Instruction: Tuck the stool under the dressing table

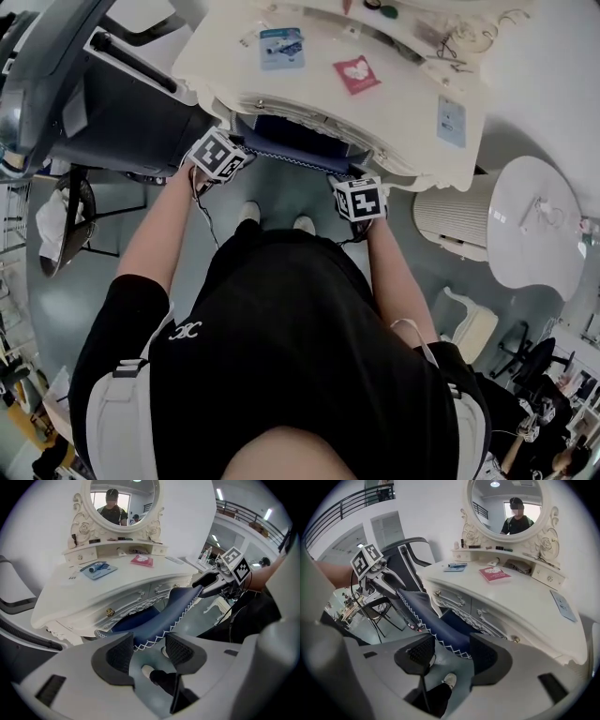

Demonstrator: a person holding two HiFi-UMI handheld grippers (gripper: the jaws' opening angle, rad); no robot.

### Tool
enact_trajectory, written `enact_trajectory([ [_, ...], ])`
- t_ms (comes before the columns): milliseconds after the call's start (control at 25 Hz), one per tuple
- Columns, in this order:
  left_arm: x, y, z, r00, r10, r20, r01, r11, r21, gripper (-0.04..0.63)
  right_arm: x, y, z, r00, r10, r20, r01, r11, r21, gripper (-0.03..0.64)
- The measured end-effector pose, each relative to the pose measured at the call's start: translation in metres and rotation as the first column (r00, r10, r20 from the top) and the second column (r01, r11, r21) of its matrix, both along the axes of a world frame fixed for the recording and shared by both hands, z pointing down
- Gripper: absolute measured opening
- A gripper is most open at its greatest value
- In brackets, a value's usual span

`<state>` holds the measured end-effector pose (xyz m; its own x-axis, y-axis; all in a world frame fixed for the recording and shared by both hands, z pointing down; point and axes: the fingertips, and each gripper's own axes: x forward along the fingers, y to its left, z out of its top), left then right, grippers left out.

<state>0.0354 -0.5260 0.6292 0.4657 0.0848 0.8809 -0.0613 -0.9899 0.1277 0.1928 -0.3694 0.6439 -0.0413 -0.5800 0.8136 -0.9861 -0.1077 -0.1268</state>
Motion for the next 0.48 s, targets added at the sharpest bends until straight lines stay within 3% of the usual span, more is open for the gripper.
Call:
enact_trajectory([
  [480, 0.005, -0.025, -0.001, 1.0, 0.0, -0.024, 0.0, 1.0, 0.006, 0.215, 0.001, -0.02, -0.001, 0.997, 0.069, -0.037, -0.07, 0.998, -0.008, 0.236],
])
